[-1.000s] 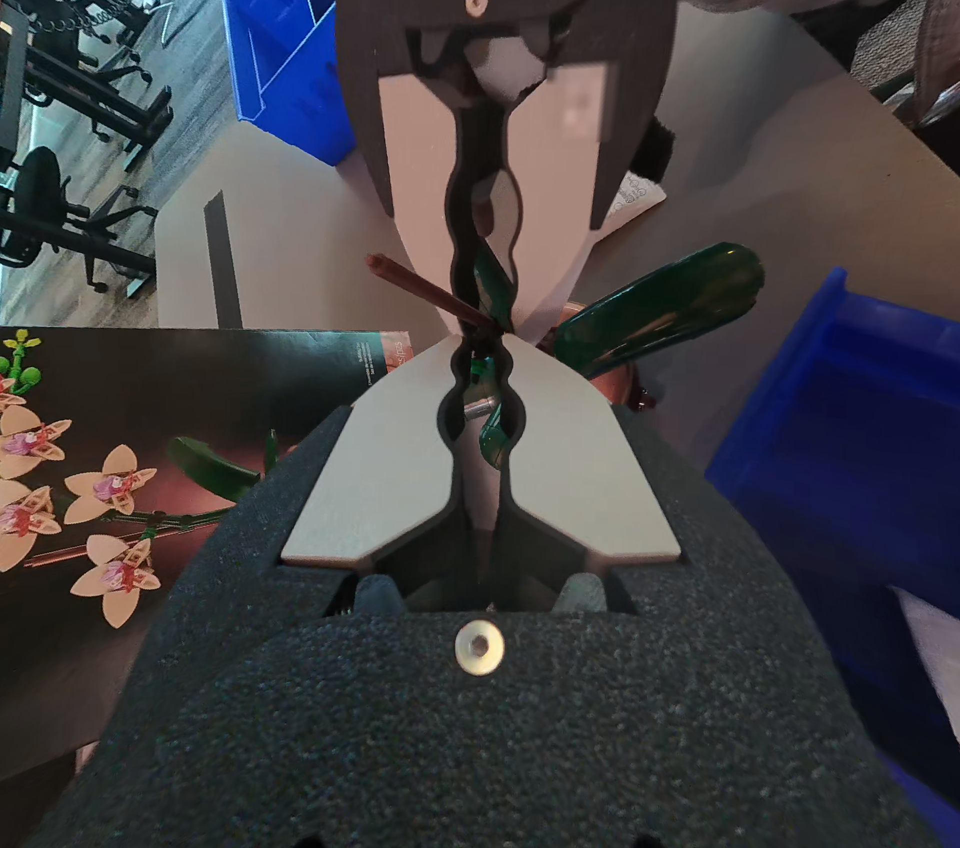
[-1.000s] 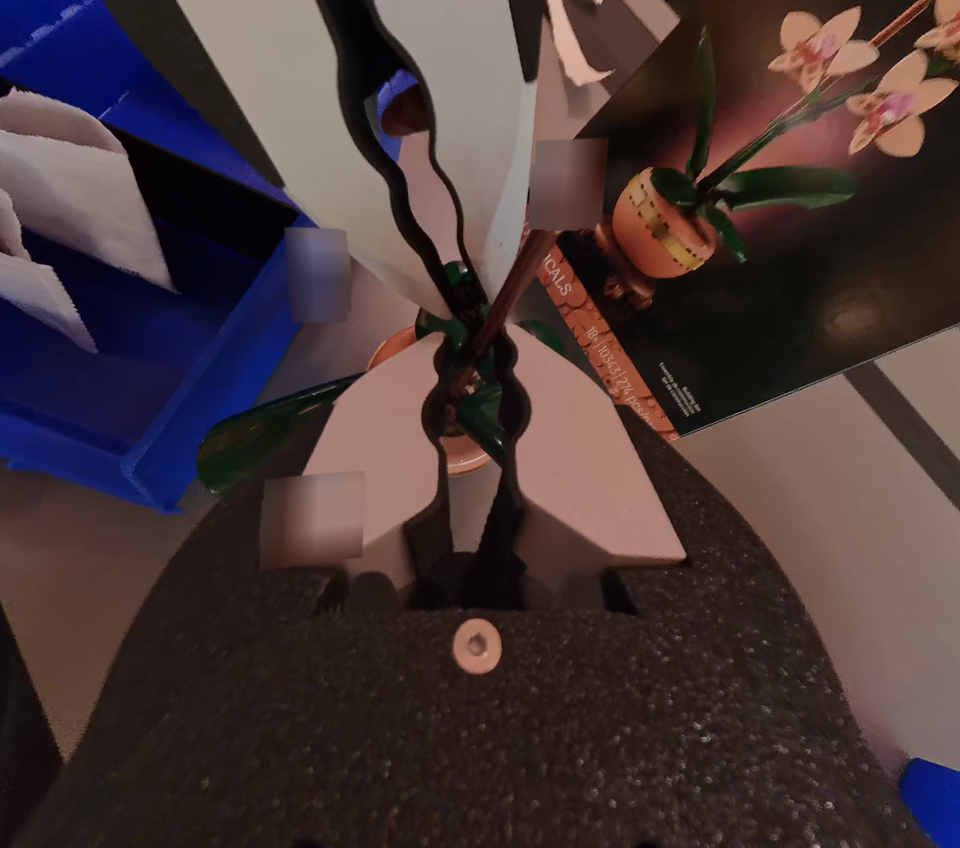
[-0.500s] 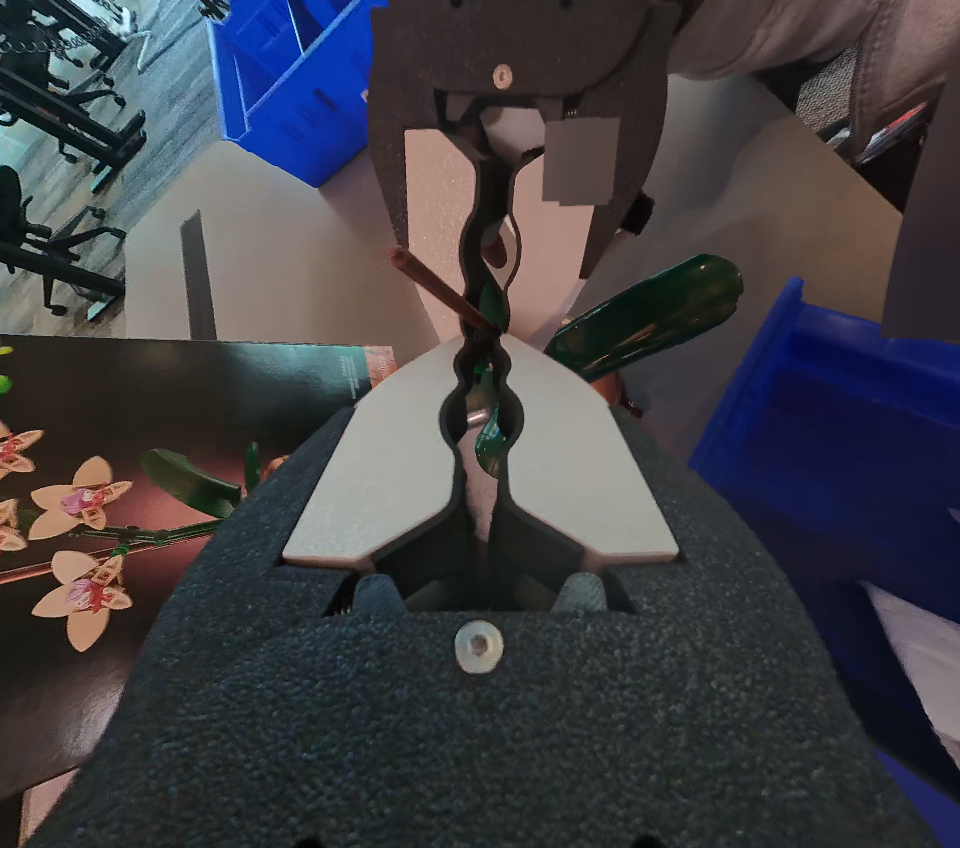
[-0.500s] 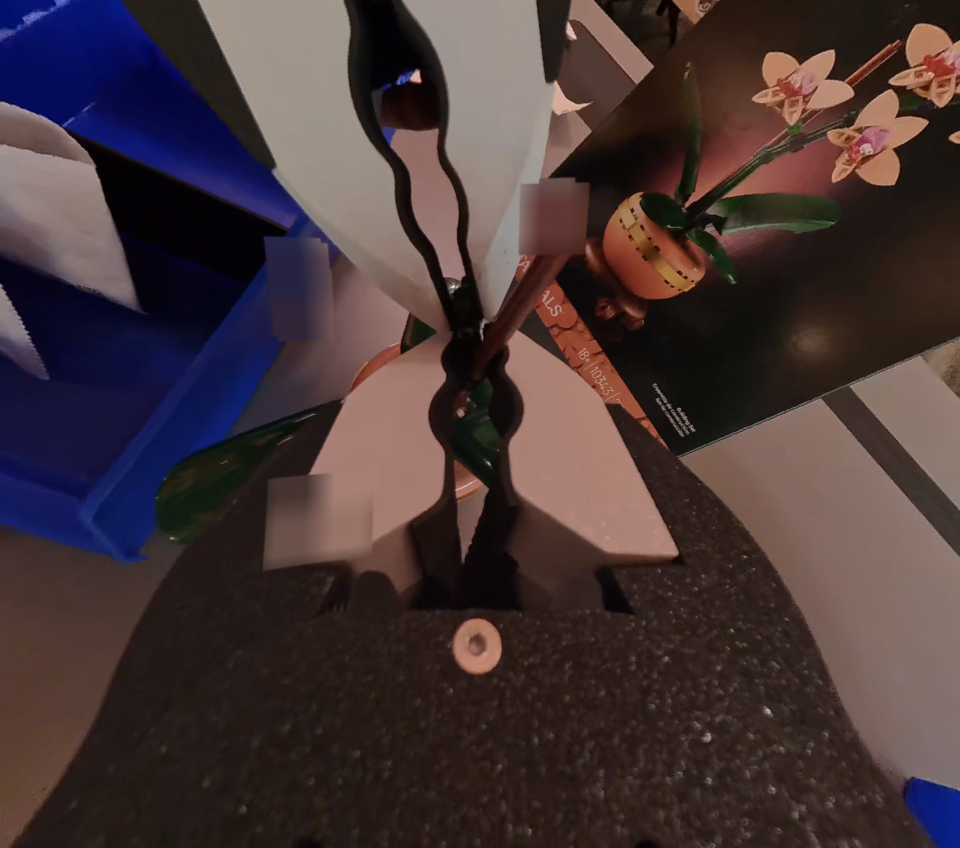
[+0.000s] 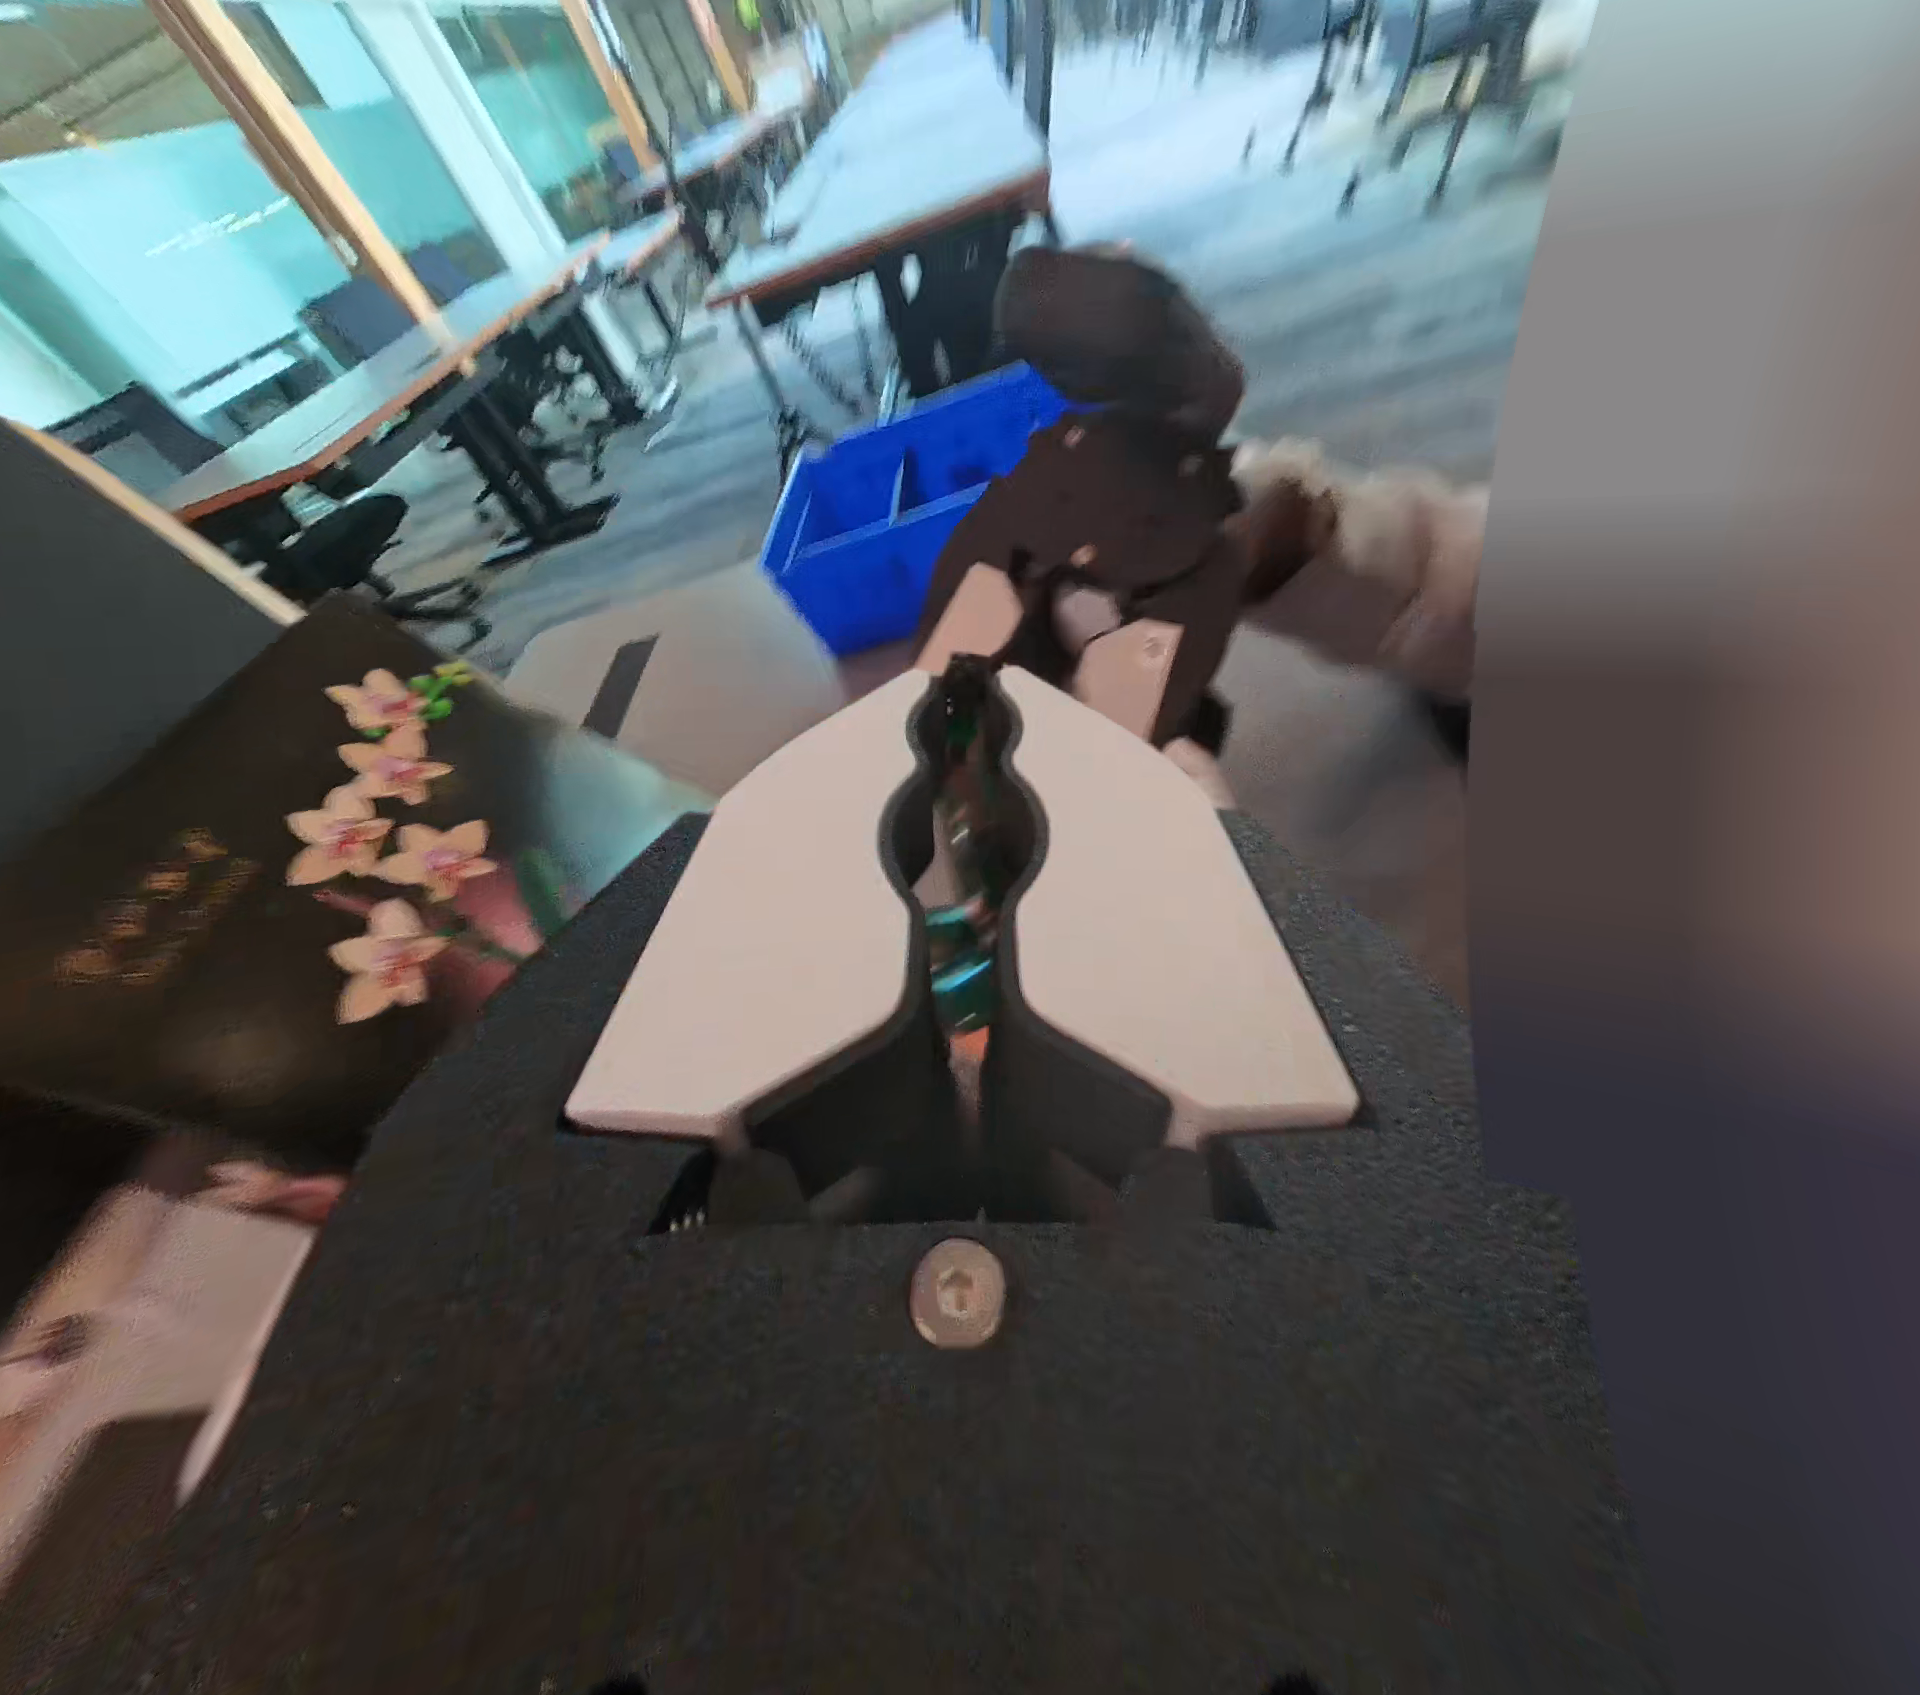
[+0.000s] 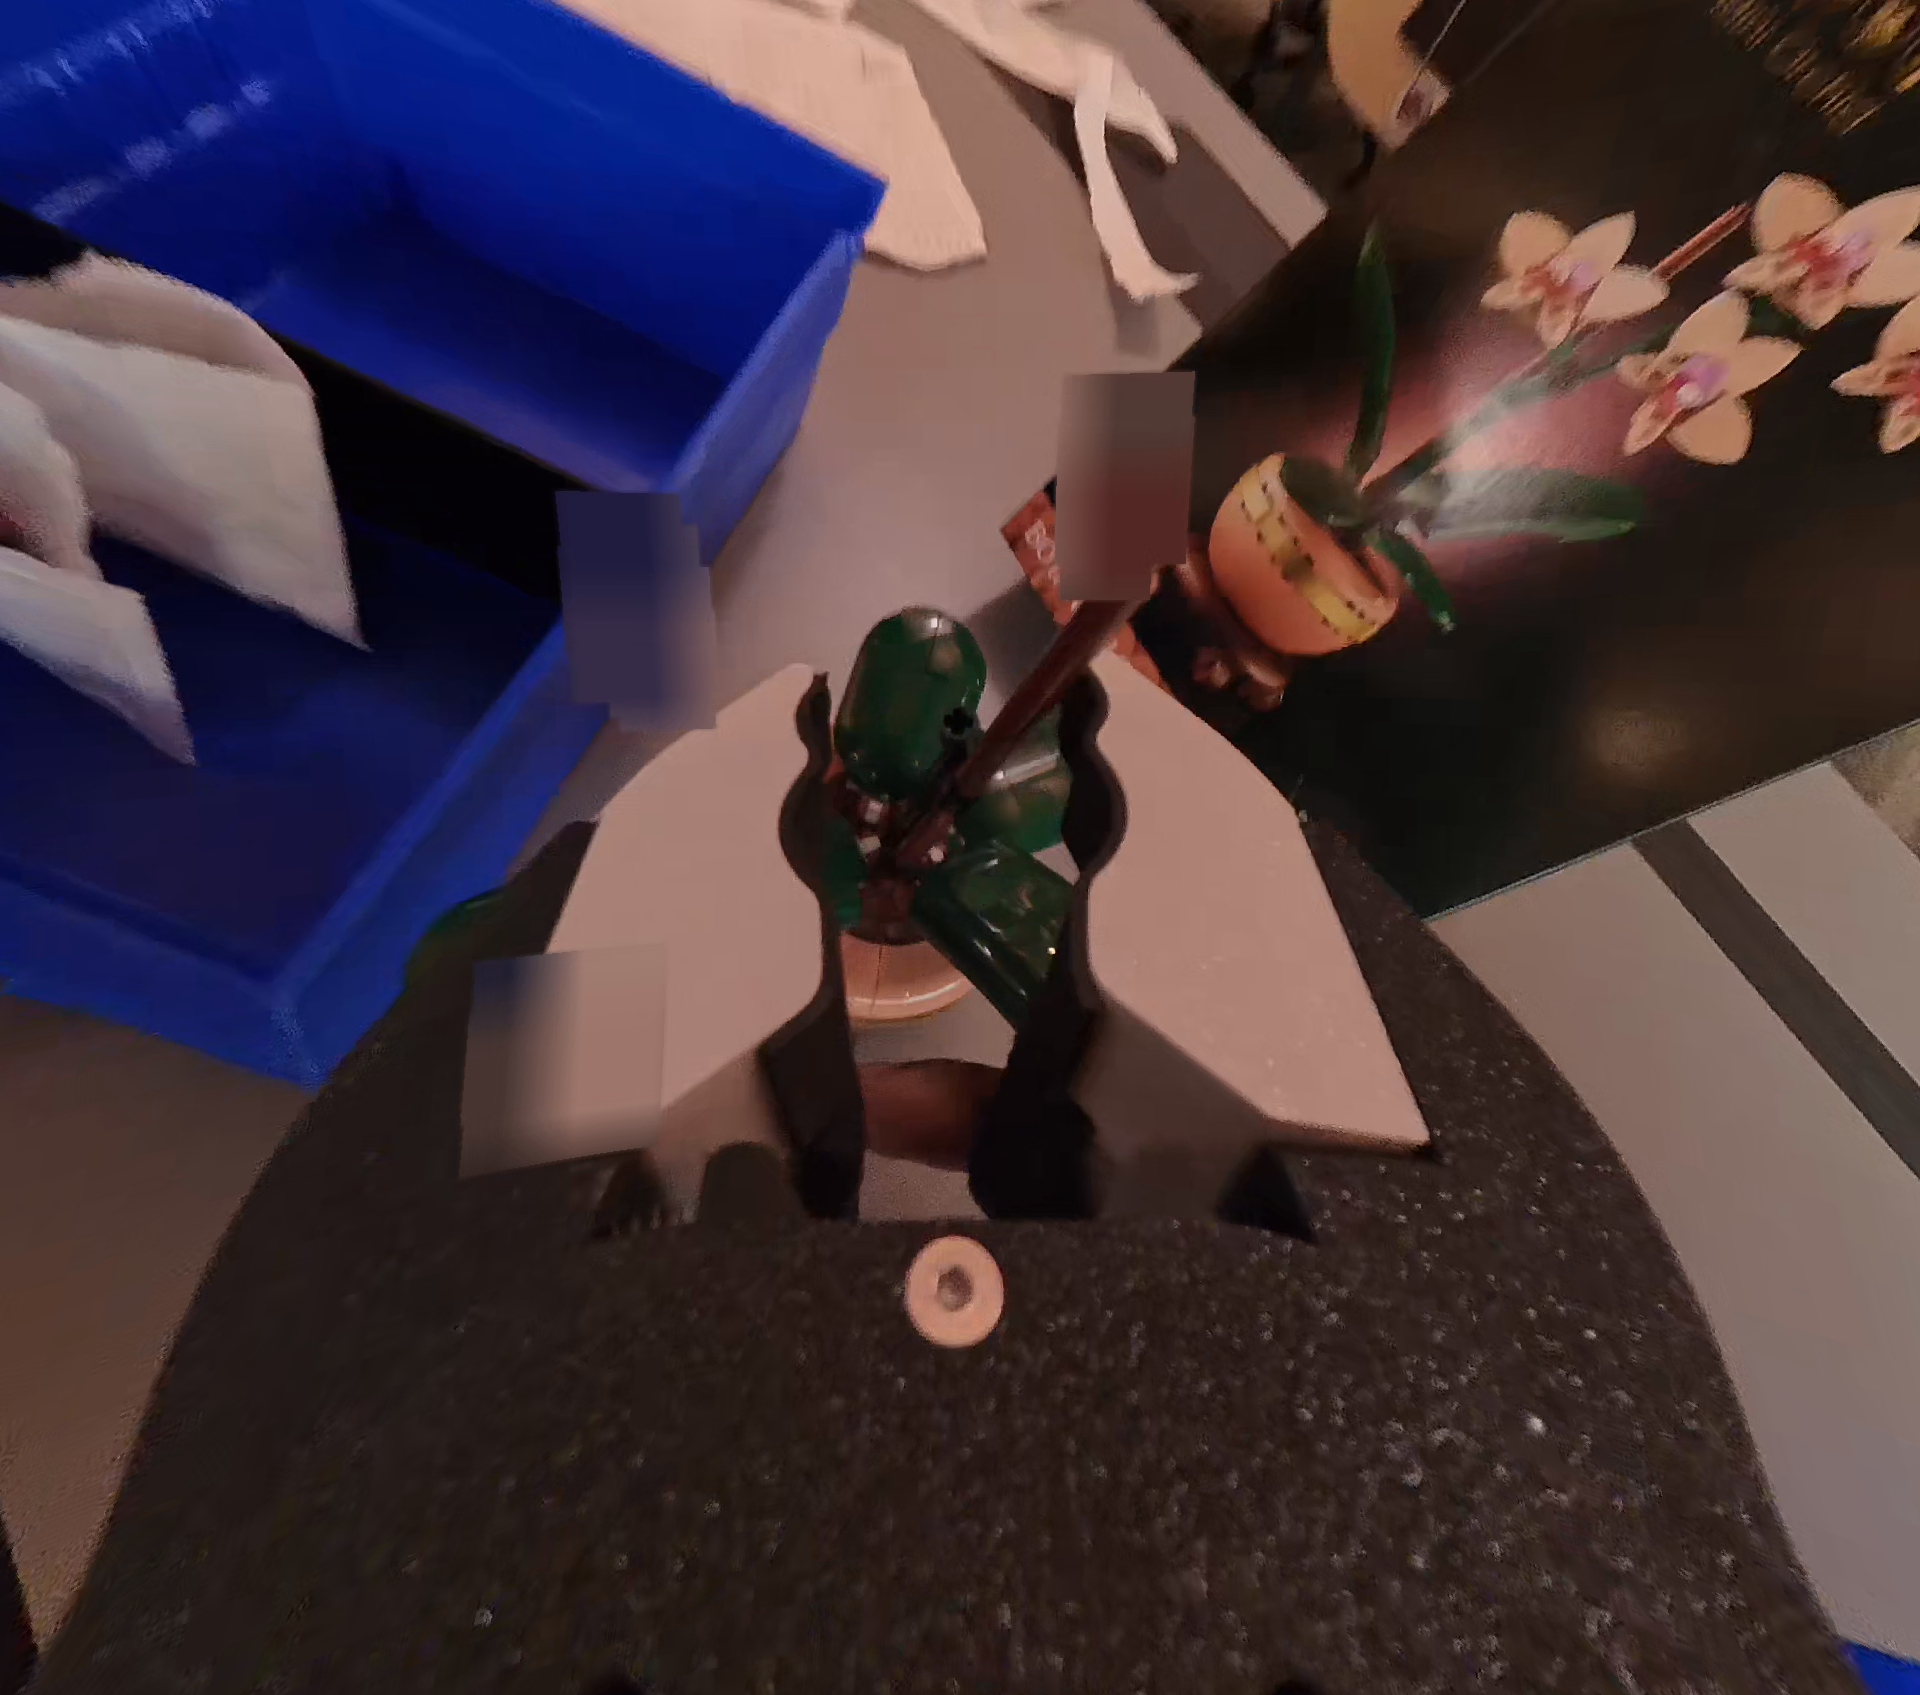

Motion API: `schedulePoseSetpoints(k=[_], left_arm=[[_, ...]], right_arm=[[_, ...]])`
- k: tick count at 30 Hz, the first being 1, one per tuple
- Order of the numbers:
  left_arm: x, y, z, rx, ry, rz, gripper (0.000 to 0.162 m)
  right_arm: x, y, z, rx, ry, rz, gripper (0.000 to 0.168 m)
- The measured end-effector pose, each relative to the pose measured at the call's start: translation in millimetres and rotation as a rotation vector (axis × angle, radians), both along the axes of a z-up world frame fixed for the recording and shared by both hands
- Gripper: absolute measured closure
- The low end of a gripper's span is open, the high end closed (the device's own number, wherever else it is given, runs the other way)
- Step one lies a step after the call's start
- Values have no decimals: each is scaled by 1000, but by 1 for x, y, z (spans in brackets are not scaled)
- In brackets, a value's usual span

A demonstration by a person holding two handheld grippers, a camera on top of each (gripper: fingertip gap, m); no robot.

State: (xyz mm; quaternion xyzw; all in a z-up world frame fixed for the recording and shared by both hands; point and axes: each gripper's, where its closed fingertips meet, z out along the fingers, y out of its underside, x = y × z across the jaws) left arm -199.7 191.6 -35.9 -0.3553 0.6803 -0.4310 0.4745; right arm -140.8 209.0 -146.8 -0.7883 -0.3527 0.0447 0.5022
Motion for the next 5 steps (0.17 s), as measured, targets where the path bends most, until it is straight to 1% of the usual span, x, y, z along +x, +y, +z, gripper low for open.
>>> schedulePoseSetpoints(k=[1, 3, 5], left_arm=[[-8, -9, 6, -90, -56, -24, 156], [-26, -22, 25, -272, -205, -58, 156], [-43, -34, 35, -410, -296, -89, 156]], right_arm=[[-1, -3, 10, 26, 33, 11, 124], [-1, -13, 32, 104, 75, 31, 119], [-7, -28, 64, 239, 128, 59, 121]])
